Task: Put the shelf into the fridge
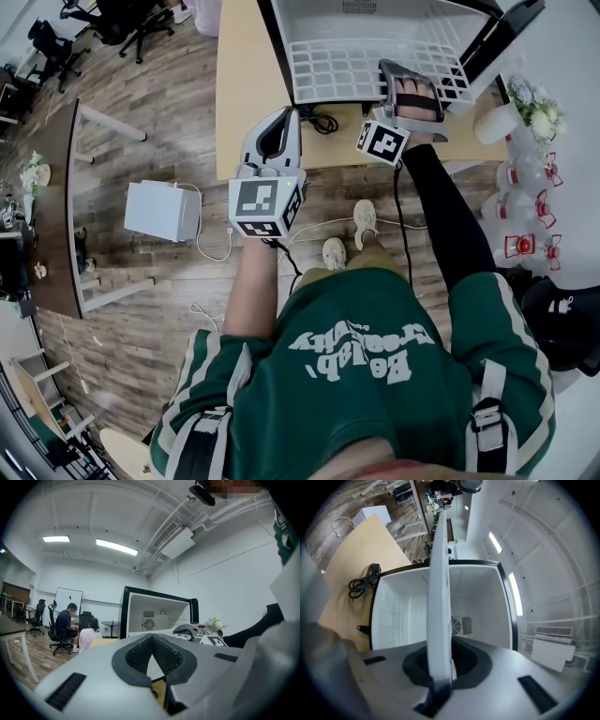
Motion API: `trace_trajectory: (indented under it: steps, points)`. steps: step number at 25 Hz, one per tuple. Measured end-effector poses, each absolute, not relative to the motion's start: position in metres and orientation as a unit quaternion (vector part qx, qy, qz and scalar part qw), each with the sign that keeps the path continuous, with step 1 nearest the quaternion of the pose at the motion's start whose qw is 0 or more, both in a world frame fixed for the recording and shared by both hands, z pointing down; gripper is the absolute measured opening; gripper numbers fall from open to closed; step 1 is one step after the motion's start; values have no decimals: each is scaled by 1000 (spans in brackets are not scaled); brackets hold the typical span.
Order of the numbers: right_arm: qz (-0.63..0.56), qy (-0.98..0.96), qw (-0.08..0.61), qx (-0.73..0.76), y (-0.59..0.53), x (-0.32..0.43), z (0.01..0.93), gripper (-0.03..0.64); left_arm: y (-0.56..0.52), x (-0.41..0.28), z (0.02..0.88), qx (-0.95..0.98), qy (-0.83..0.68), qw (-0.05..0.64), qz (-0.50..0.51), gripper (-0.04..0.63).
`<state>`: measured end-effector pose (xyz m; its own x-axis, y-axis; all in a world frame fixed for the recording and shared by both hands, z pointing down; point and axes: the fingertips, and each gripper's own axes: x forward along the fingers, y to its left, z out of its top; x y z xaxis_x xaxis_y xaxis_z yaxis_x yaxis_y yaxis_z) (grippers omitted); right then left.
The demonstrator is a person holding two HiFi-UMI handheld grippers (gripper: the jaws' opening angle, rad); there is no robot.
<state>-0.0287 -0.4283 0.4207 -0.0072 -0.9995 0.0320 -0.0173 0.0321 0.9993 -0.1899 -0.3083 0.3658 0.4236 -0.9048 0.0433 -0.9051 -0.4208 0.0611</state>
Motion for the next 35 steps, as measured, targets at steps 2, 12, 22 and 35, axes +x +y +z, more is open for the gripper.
trace_trajectory:
  steps: [2, 12, 22, 35]
  points:
    - [-492, -510, 501, 497, -430, -29, 419, 31, -310, -191, 367, 842, -538, 39, 1, 0]
    - [-479, -515, 509, 496, -447, -30, 423, 31, -314, -197, 370, 839, -543, 42, 2, 0]
    - [-487, -509, 507, 498, -460, -28, 425, 31, -327, -198, 377, 835, -548, 49, 5, 0]
    - [-490, -512, 499, 498, -482, -32, 428, 31, -351, -199, 382, 831, -554, 56, 5, 0]
